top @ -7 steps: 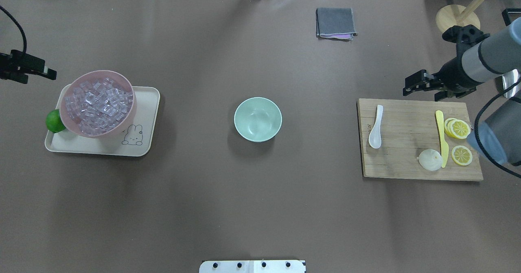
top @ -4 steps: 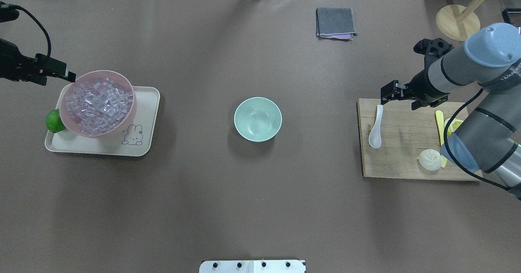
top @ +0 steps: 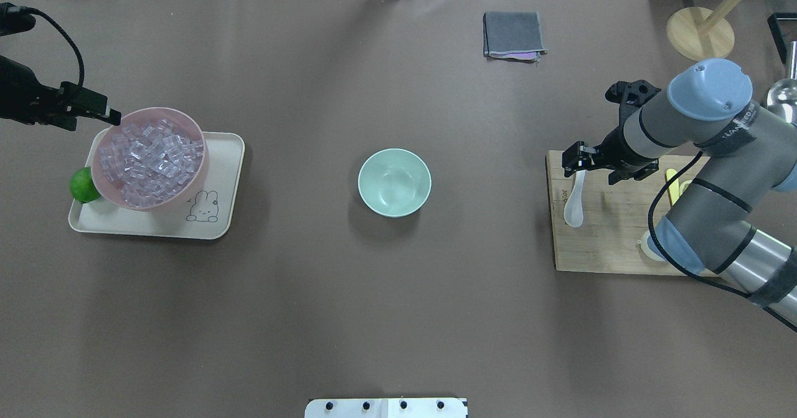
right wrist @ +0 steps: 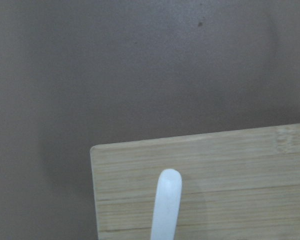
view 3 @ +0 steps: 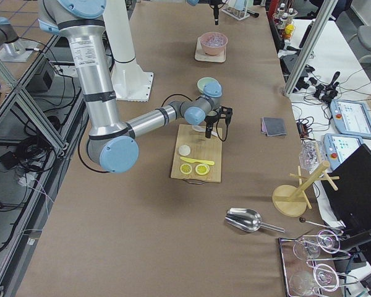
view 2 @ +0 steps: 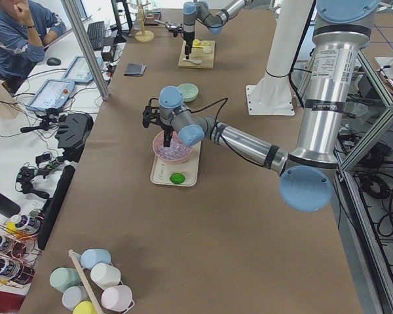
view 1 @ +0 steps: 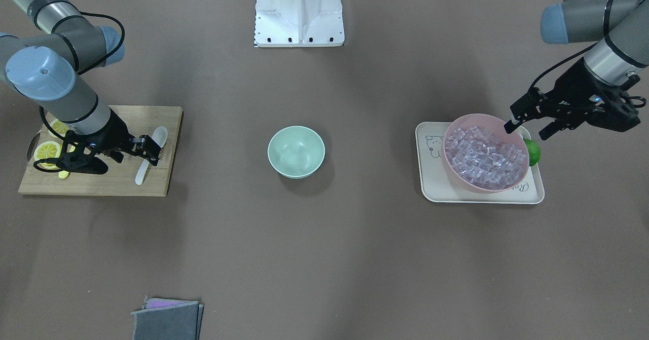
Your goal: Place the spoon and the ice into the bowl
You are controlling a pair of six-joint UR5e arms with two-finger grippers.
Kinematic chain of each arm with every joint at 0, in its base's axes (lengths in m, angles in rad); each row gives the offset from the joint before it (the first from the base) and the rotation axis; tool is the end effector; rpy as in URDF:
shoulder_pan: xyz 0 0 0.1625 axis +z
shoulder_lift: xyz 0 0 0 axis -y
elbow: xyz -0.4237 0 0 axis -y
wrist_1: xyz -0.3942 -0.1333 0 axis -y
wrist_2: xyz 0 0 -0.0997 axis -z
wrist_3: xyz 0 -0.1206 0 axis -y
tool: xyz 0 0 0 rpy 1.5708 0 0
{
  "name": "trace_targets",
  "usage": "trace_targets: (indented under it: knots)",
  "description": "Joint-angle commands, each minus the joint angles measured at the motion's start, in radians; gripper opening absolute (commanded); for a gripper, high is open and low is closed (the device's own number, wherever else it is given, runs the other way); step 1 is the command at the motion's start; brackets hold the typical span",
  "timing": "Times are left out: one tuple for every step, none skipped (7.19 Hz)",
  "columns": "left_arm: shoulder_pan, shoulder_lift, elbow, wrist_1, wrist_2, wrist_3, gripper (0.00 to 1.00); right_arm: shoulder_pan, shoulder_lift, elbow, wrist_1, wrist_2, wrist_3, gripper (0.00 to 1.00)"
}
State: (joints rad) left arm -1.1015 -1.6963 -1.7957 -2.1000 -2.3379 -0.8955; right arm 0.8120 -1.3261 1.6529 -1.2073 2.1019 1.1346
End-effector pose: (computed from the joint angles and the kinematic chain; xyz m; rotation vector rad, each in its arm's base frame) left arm 0.2062 -0.5163 0.4261 0.1954 1.0765 -0.0457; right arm -0.3735 -0.4989 0.4637 -0.0199 -0.8444 0.1700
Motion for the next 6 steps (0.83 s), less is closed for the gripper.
trace_targets:
  knots:
    - [0.0, -0.002, -0.002, 0.0, 0.002, 0.0, 0.97, -0.014, 0.016, -0.03, 0.0, -0.01, 0.005, 0.64]
    - [0.0, -0.002, -0.002, 0.0, 0.0, -0.003, 0.97, -0.014, 0.016, -0.025, 0.0, -0.008, 0.032, 0.28]
    - [0.002, 0.0, -0.002, 0.0, 0.002, -0.016, 0.97, -0.014, 0.016, -0.018, 0.0, 0.0, 0.048, 0.0]
    - [0.002, -0.002, -0.002, 0.0, 0.002, -0.017, 0.97, -0.016, 0.016, -0.019, 0.0, 0.001, 0.047, 0.0]
    - [0.006, -0.003, -0.004, 0.0, 0.014, -0.028, 0.97, -0.016, 0.016, -0.016, 0.0, 0.003, 0.048, 0.0]
    - [0.047, -0.017, -0.004, 0.001, 0.038, -0.102, 0.97, -0.016, 0.018, 0.025, -0.002, 0.01, 0.051, 0.0]
